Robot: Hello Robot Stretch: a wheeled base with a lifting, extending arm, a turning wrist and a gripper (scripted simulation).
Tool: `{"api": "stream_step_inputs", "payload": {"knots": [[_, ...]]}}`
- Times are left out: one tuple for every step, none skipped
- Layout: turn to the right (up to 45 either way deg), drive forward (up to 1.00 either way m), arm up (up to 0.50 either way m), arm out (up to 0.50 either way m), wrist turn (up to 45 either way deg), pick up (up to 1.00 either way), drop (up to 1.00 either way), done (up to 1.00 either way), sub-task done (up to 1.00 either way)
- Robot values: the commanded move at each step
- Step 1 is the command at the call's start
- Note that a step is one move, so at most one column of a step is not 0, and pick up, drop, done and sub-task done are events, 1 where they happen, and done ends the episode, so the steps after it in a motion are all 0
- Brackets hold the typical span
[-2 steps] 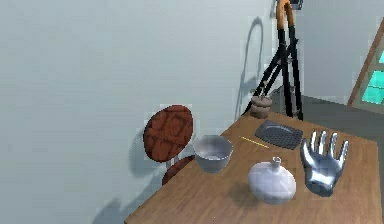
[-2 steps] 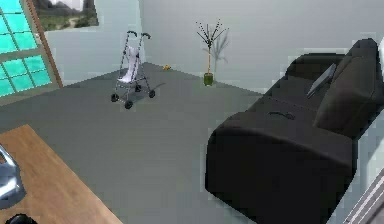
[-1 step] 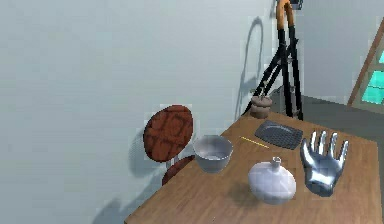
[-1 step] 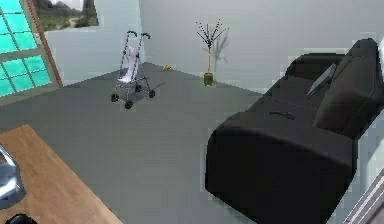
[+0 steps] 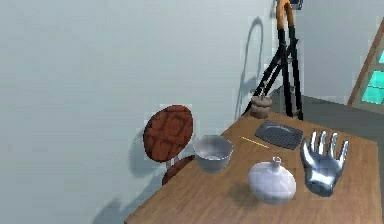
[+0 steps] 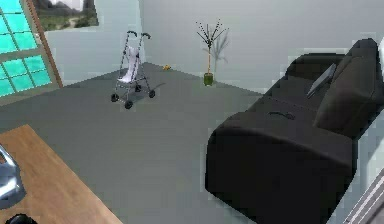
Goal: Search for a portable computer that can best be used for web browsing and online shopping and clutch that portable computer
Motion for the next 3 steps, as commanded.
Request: {"api": "stream_step_inputs", "payload": {"knots": [[-45.0,0.0,0.0,0.0,0.0,0.0,0.0,0.0,0.0],[45.0,0.0,0.0,0.0,0.0,0.0,0.0,0.0,0.0],[45.0,0.0,0.0,0.0,0.0,0.0,0.0,0.0,0.0]]}}
